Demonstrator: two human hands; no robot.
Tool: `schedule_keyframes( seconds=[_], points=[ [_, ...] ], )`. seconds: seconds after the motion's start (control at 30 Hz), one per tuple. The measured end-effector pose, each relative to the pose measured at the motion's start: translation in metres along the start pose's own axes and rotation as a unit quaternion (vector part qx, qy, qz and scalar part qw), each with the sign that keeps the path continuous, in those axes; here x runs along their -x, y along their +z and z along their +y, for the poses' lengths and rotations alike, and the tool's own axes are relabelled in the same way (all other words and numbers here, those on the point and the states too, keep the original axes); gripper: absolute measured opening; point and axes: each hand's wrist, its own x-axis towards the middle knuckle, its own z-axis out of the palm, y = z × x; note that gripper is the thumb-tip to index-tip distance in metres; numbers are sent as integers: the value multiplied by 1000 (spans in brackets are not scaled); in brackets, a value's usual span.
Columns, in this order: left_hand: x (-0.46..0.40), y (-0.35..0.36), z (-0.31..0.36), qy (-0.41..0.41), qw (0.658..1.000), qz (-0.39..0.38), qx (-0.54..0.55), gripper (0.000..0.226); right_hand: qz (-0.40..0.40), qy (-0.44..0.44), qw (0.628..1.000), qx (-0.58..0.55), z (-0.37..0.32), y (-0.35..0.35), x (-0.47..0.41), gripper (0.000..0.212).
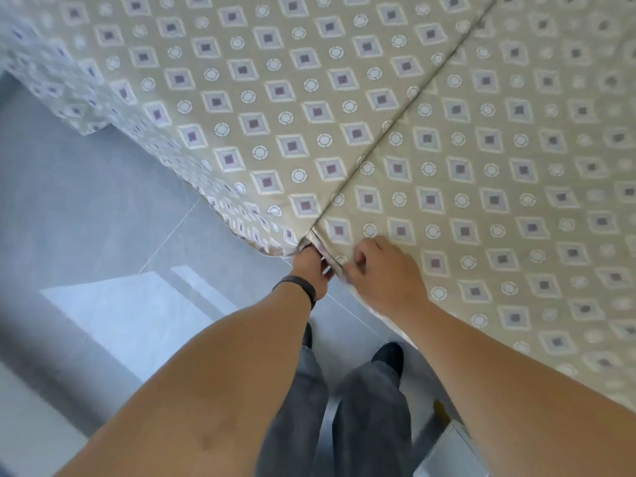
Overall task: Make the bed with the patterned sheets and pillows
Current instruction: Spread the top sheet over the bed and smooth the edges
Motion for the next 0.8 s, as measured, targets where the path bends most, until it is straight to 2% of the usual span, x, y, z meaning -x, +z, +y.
schedule_keyframes(
  seconds=[0.1,0.2,0.33,0.43,0.53,0.6,0.73,0.8],
  points=[
    [-14,-10,-1,42,997,2,-62,26,27,4,999,-26,-12,0,-14,25],
    [-21,-34,4,94,981,61,-158,18,37,21,998,-41,-21,-1,-26,27],
    [-33,-76,6,86,926,105,-353,7,72,84,989,-103,-25,0,-38,30],
    [-49,-68,15,99,935,81,-332,14,92,94,986,-99,-28,4,-45,29],
    [-63,-44,19,83,945,26,-316,6,116,64,989,-63,-25,11,-46,27],
    [-60,-32,23,57,964,2,-261,17,129,48,989,-57,-24,14,-44,25],
    [-32,-24,18,-24,991,-16,-131,24,98,33,991,-82,-17,13,-41,24],
    [-14,-26,12,-13,989,-20,-144,27,75,33,993,-90,-13,8,-30,20]
  ],
)
